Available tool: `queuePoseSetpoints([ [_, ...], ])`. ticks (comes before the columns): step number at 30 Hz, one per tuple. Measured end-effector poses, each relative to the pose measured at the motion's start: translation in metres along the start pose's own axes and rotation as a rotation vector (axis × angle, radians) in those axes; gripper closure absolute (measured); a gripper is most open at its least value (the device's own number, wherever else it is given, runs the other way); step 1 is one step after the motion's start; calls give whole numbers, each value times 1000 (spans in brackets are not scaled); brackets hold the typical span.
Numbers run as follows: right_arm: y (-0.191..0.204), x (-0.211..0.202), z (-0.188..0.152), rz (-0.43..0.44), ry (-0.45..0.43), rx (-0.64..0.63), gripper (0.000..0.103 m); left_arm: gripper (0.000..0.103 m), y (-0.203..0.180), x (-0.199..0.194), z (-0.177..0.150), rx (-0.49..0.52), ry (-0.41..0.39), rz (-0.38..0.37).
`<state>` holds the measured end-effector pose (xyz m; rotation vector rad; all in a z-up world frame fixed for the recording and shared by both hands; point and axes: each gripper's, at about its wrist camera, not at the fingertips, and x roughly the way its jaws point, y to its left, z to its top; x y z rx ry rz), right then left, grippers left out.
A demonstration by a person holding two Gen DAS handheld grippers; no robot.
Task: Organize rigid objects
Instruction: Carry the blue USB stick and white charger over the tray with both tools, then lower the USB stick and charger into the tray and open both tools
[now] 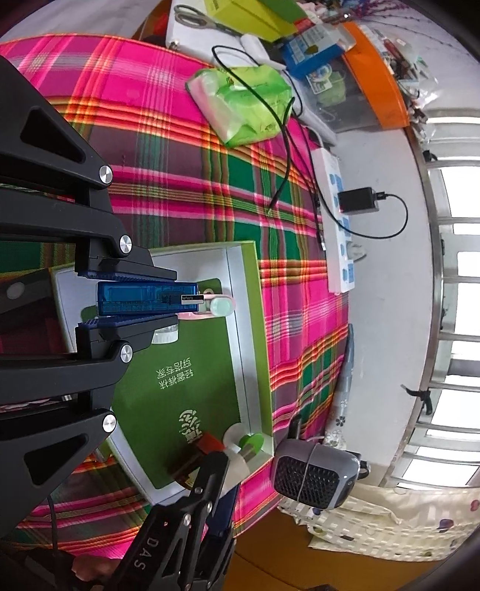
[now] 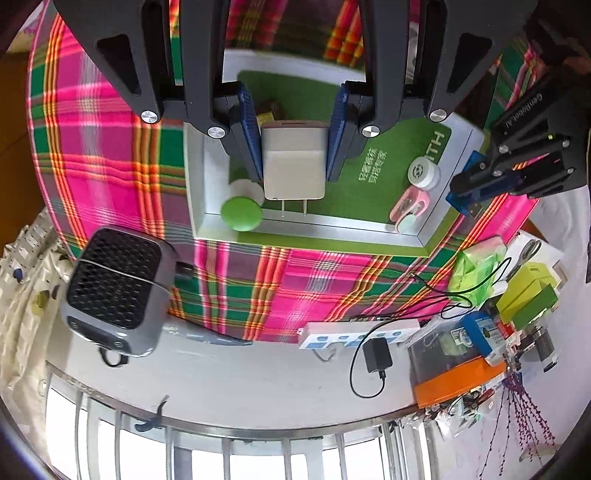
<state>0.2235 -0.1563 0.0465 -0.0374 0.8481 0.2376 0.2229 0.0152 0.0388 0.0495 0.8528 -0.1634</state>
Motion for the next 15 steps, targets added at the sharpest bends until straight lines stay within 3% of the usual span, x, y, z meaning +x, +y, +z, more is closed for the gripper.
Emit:
queuePoseSetpoints([
  [15, 11, 35, 9, 43, 48, -44, 68, 88, 1, 13, 8, -9, 1, -11],
])
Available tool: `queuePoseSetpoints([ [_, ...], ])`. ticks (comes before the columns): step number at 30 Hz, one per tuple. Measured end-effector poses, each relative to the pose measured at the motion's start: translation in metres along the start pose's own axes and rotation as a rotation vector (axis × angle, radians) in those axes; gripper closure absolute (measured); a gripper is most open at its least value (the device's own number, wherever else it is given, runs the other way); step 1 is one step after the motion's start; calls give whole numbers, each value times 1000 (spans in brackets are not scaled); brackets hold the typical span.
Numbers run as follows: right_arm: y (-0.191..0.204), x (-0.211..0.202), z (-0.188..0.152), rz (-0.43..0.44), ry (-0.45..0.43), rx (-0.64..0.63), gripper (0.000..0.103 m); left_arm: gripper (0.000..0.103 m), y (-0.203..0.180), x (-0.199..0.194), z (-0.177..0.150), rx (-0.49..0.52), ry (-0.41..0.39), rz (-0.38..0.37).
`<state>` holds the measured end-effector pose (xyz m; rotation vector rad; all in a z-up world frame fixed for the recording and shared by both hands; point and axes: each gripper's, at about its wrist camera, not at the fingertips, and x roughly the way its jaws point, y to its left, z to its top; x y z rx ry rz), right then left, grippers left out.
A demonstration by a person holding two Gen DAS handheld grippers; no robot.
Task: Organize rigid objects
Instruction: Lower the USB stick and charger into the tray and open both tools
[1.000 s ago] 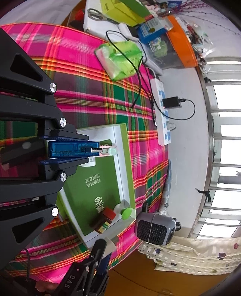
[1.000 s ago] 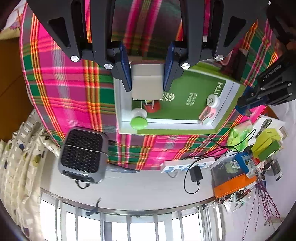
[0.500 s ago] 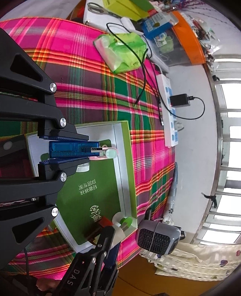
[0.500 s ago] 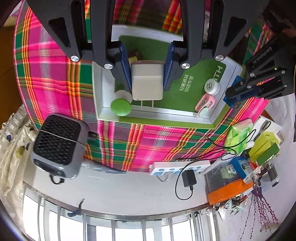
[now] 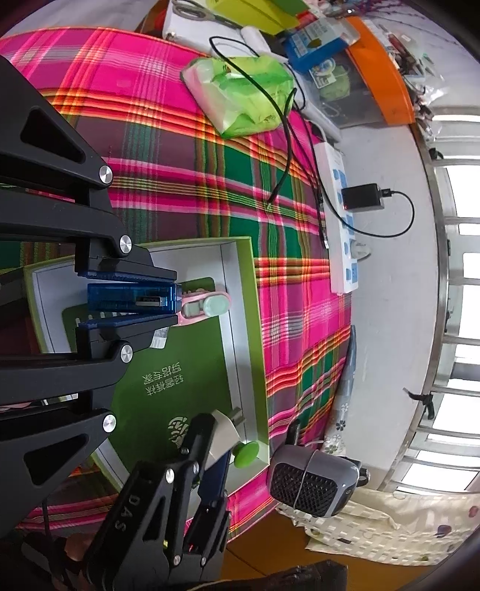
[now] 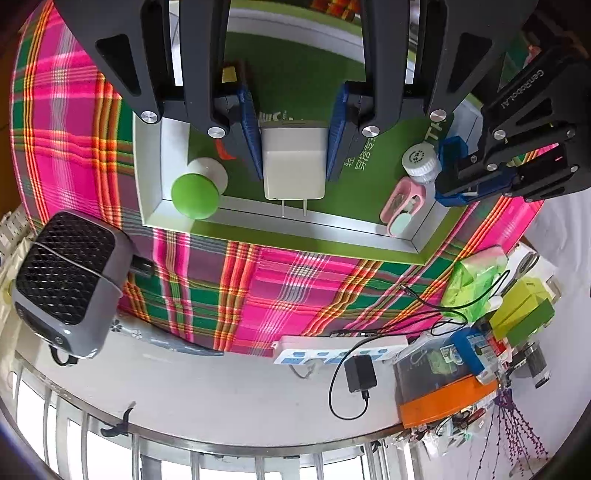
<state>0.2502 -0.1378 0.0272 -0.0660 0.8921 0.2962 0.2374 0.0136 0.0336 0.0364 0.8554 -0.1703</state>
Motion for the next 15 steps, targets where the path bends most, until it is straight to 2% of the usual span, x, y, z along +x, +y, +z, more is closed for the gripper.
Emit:
queuePoseSetpoints([
  [15, 1, 15, -2, 0, 31, -2, 68, 88, 0, 2, 2, -10, -3, -14],
])
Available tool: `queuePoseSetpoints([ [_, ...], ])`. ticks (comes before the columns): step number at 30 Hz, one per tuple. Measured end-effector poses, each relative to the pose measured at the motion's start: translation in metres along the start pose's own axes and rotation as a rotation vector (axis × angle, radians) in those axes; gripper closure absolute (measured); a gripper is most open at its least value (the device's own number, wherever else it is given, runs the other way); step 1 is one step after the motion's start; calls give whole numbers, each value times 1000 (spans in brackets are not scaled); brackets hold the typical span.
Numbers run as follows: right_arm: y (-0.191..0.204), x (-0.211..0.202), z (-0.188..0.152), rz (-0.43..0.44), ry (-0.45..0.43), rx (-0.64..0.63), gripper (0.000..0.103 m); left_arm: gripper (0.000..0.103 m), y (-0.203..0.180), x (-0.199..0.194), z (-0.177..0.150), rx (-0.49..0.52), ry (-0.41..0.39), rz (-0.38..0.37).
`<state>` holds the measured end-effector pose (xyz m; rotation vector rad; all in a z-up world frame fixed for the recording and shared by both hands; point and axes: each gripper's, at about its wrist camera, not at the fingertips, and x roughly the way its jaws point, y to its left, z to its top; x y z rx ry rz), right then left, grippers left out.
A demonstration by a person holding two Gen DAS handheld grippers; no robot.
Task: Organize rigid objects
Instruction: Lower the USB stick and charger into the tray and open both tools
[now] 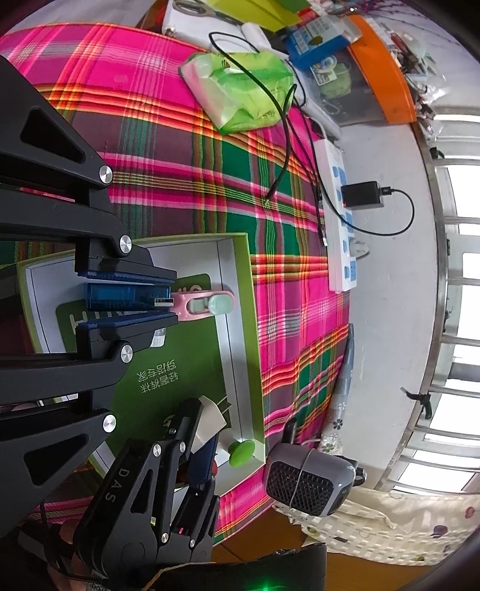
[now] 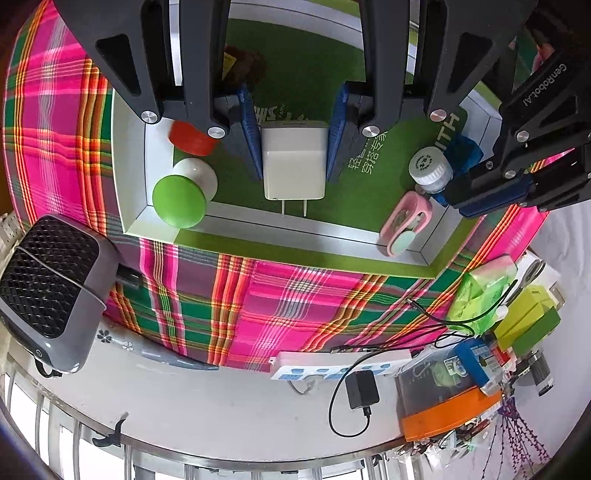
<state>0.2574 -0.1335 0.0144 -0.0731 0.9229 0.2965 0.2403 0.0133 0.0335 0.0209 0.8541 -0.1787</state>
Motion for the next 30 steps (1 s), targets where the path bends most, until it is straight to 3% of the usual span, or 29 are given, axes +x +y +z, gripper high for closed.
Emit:
queuePoseSetpoints([
  [16, 3, 4, -3, 12, 15, -8, 68, 87, -1, -1, 1, -6, 3, -2],
  [30, 2, -6, -3, 10, -16, 10, 68, 77, -1, -3, -5, -12, 7, -7],
])
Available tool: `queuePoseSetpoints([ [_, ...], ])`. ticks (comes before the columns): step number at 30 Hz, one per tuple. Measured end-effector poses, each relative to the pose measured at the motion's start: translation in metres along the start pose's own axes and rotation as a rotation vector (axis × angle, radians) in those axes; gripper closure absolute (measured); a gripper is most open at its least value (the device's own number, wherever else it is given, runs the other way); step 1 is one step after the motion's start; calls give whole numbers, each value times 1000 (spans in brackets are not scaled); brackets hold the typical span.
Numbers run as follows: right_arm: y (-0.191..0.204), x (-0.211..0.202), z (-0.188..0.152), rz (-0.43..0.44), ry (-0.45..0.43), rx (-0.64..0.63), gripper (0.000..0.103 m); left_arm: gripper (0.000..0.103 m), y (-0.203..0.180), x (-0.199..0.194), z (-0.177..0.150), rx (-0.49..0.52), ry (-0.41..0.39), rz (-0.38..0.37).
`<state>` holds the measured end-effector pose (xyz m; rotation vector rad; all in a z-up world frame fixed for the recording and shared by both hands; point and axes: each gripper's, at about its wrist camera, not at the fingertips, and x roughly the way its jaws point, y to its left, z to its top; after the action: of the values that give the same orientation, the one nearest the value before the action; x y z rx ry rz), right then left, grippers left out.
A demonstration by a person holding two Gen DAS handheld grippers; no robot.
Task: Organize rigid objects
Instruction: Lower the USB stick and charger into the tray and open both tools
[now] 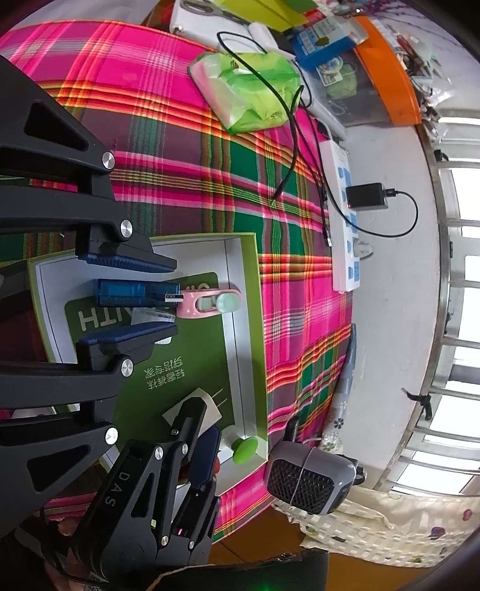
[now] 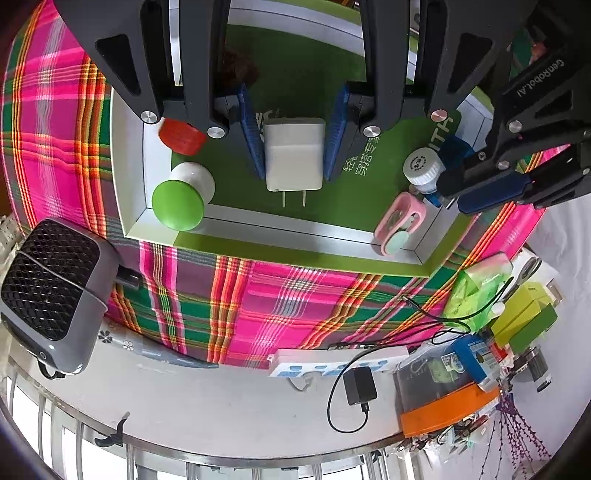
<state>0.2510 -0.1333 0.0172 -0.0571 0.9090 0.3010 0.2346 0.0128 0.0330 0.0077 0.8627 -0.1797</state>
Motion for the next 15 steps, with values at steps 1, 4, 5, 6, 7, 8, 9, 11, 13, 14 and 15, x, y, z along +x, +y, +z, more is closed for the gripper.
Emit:
queuePoseSetpoints([
  [1, 0, -1, 0, -1, -1, 1, 68, 77, 0, -1, 0, 0, 0, 0],
  [4, 0, -3, -2, -2, -3, 3, 68, 76, -1, -4, -1, 1, -6, -1],
  [5, 0, -4, -2, -2, -5, 4, 68, 76, -1, -6, -1, 2, -10, -3],
  [6, 0, -5, -2, -3, -8, 6, 68, 76, -1, -7, -1, 2, -12, -4],
  [7, 1, -7, -3, -3, -10, 8, 67, 76, -1, -9, -1, 1, -14, -4],
  [8, 1, -8, -3, -2, -12, 8, 67, 76, -2, -10, -2, 1, -16, -4],
  [9, 2, -9, -4, -1, -14, 9, 67, 76, -2, -12, -3, 1, -17, -2],
  [11, 2, -13, -5, -2, -19, 12, 67, 76, -3, -16, -5, 3, -21, -1],
  [13, 3, -17, -7, 0, -24, 13, 67, 76, -2, -19, -5, 3, -26, -2],
  [14, 4, -19, -8, 0, -28, 15, 67, 76, -2, -22, -6, 2, -29, -4],
  [15, 4, -22, -9, 2, -32, 16, 67, 76, -2, -24, -7, 1, -31, -6],
])
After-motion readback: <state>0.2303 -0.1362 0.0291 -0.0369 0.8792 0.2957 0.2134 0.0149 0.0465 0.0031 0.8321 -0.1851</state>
